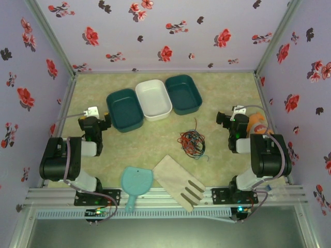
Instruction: Untangle the cables
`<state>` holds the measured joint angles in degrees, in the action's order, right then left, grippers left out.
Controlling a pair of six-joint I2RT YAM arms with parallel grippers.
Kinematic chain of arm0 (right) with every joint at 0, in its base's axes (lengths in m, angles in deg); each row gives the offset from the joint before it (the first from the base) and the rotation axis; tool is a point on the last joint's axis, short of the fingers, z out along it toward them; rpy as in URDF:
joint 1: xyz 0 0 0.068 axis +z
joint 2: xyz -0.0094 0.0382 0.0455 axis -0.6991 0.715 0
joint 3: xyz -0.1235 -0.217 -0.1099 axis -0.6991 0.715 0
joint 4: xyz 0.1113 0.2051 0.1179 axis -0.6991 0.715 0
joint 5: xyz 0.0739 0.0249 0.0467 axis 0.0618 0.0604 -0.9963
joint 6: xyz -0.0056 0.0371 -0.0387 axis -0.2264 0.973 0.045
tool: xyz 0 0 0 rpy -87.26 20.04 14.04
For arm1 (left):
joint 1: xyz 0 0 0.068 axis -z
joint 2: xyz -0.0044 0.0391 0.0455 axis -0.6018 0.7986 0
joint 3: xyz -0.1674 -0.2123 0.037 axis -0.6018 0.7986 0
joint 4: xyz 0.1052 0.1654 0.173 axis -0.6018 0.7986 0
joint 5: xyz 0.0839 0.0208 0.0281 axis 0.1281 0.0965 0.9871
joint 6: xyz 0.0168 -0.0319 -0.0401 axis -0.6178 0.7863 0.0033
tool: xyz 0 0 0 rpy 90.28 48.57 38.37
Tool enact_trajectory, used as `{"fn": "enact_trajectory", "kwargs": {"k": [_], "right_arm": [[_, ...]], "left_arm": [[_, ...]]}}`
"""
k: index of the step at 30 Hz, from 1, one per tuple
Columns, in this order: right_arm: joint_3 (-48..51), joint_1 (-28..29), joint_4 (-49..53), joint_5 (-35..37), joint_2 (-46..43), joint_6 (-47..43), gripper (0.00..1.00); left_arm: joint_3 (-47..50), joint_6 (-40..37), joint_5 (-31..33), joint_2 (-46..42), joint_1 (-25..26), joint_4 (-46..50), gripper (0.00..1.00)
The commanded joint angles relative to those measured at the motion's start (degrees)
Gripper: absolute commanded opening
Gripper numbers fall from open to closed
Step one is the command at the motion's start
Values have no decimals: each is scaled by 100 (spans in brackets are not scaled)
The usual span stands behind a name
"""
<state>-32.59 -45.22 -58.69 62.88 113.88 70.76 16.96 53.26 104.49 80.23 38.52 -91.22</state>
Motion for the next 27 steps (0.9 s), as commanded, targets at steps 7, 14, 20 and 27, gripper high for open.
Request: {"fn": "enact_trajectory", "kwargs": {"k": [7,14,20,27], "right_arm": [[-70,-2,-48,-19,26,13,99],[-66,-2,-56,-19,16,13,99],[-42,-2,-82,-28,12,15,99],[-75,-2,105,191,-175,87,99]], "left_arm": [[-115,29,25,33,15,-55,100],[-106,29,24,31,15,-54,100],[-107,27,19,34,15,-47,100],[85,146,270,-170,15,-250,100]]}}
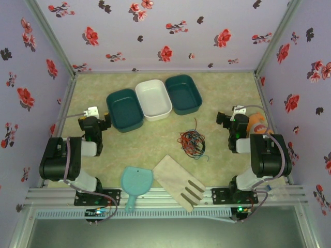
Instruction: Untangle the cables
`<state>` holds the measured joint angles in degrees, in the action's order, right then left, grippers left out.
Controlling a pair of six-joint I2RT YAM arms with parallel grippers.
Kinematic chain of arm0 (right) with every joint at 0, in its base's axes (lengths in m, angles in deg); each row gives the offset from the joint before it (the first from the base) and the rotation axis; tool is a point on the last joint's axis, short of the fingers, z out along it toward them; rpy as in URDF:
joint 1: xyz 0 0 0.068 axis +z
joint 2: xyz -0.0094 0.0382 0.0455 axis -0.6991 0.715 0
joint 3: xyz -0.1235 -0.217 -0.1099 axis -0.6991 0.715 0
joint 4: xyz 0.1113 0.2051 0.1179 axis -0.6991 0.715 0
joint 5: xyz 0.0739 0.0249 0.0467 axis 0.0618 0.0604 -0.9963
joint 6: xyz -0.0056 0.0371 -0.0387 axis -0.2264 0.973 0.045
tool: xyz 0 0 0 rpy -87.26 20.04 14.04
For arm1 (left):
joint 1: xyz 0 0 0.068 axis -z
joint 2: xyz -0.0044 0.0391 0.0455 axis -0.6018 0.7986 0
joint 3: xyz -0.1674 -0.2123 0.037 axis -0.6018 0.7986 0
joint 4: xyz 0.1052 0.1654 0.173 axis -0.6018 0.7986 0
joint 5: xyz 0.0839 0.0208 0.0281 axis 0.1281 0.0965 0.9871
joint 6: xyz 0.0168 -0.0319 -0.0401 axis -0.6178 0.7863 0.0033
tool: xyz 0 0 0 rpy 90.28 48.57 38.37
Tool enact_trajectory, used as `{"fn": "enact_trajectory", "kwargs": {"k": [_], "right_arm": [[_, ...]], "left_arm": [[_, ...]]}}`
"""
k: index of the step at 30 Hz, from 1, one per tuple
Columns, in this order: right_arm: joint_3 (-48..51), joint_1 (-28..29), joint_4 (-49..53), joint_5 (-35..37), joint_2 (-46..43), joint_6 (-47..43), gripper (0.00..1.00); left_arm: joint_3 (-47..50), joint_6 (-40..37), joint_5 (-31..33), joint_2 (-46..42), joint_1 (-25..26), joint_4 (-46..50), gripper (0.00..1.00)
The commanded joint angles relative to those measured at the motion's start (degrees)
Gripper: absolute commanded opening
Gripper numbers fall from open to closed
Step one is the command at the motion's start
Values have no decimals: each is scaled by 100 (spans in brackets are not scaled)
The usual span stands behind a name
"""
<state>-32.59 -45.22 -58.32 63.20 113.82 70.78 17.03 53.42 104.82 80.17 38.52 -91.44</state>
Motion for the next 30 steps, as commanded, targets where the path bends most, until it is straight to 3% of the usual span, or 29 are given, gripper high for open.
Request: {"fn": "enact_trajectory", "kwargs": {"k": [1,14,18,22,30], "right_arm": [[-89,-2,127,187,-218,89,99],[-689,7,2174,828,-1495,217,99],[-800,16,2759,1034,-1921,421,99],[-967,64,3532,1186,-2288,774,99],[-1534,665,5286,1421,-2807,1099,99]], "left_arm": [[139,159,257,-225,15,-247,100],[317,23,235,-370,71,-669,100],[-32,68,297,-1406,63,970,100],[-200,121,308,-2193,76,1648,100],[-1015,1360,-10,-3256,154,3944,100]]}}
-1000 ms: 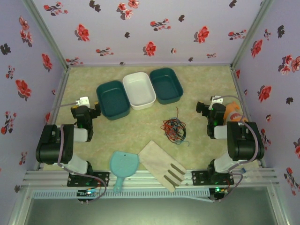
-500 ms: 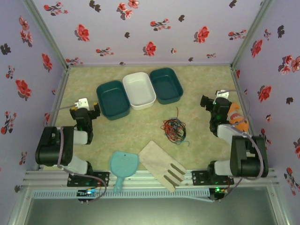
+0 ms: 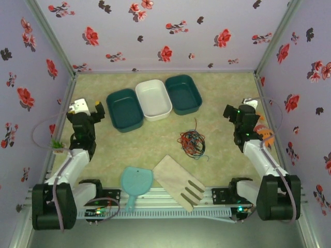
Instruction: Untangle the cables
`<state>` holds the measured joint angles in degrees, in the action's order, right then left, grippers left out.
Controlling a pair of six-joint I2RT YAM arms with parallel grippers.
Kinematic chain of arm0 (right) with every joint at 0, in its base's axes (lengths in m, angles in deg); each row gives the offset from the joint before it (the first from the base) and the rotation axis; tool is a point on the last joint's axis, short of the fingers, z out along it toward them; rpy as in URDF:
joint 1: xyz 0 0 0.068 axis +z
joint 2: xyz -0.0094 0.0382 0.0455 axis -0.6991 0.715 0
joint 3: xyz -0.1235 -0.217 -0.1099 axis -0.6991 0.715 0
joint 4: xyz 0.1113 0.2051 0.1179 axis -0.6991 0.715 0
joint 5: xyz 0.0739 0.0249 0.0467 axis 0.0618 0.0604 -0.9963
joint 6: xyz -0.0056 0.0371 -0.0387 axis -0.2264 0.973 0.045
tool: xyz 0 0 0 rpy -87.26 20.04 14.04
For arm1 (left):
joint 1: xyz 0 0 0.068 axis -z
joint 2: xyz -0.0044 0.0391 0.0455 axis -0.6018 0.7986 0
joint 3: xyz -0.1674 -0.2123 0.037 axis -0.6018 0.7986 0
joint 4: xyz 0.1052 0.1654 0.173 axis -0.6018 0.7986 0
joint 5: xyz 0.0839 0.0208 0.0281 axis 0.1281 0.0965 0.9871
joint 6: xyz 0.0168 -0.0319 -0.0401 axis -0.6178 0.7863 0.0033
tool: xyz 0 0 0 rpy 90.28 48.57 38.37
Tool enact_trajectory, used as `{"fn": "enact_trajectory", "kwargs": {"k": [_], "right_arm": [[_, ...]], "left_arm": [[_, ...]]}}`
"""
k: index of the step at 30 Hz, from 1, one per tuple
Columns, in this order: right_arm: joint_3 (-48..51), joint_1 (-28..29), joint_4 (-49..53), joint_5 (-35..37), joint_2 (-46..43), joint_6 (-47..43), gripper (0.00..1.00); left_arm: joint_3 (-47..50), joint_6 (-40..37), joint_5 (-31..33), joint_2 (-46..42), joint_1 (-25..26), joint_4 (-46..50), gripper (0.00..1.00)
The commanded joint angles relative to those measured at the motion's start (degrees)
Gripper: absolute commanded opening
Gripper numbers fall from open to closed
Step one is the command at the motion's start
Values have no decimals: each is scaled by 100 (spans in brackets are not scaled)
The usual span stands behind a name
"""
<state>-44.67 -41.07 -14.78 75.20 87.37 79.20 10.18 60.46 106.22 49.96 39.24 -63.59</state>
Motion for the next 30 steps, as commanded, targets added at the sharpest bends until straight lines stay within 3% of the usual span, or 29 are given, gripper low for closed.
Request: {"fn": "enact_trajectory", "kwargs": {"k": [1,8,13,16,21,25,30], "right_arm": [[-427,374,1179,224,-194,311,99],[-1076,1158,2751,423,-250,926,99],[-1505,1514,3658,13,-39,1581,89],[-1774,1673,4091,-307,229,1856,79],[-2139,1804,4457,-1073,714,2072,64],[-2322,1986,4560,-1557,1027,2205,59],[-2384,2081,4584,-1906,1231,2401,54]], "left_arm": [[-426,777,-350,-317,122,1327,100],[-783,1917,-597,-397,1170,1946,100],[-958,2613,-613,244,2220,1878,100],[-1125,2652,-687,794,2796,1641,100],[-1719,2065,-1052,1830,3550,1509,100],[-2184,1804,-1249,2521,4013,1560,100],[-2530,2068,-1638,3257,4257,1445,100]]}}
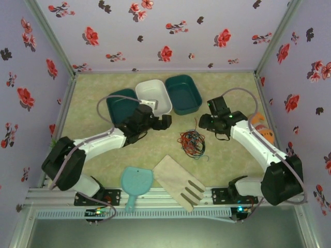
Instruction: Untangle the cables
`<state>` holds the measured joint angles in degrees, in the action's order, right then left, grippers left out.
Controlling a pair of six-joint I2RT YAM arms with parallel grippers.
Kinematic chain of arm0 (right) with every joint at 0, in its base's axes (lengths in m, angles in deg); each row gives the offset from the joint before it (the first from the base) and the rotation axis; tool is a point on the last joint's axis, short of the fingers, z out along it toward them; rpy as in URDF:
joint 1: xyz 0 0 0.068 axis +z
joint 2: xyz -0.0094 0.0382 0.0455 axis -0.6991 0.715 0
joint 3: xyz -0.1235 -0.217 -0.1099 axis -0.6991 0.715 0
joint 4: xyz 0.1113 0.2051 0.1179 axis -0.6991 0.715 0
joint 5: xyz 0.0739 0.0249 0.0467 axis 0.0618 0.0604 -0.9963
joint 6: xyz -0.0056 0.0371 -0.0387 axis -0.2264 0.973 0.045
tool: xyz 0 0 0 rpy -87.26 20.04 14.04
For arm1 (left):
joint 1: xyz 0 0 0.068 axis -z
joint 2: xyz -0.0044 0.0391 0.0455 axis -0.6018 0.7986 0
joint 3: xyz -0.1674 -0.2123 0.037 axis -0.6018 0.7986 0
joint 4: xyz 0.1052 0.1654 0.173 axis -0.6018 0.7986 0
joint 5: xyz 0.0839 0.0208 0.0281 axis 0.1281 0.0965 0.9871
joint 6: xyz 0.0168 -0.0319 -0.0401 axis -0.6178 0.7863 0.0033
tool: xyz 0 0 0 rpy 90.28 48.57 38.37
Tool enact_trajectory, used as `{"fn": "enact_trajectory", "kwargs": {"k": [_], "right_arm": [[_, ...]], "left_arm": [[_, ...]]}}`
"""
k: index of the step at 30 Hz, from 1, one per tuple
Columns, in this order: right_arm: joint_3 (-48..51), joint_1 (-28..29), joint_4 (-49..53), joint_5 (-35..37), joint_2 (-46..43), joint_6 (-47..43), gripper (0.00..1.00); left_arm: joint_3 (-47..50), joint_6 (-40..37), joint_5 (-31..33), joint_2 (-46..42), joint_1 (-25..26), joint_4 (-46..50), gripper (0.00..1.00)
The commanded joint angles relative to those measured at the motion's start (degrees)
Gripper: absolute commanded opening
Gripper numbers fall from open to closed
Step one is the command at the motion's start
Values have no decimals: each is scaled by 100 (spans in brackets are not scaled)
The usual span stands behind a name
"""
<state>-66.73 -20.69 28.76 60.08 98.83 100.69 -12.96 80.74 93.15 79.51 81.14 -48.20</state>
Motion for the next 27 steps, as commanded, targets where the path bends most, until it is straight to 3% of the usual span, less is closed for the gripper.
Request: {"fn": "enact_trajectory", "kwargs": {"k": [1,15,21,27], "right_arm": [[-189,59,234,-463,125,286,54],[45,314,-121,-1009,767,471,40],[173,376,-203,-1046,909,522,40],[321,394,-302,-990,964,571,39]], "left_arm": [[-285,87,-446,443,94,-113,100],[-964,246,-1512,1631,327,2,83],[-1207,137,-1622,1905,481,278,81],[-1291,140,-1900,2085,489,380,73]]}}
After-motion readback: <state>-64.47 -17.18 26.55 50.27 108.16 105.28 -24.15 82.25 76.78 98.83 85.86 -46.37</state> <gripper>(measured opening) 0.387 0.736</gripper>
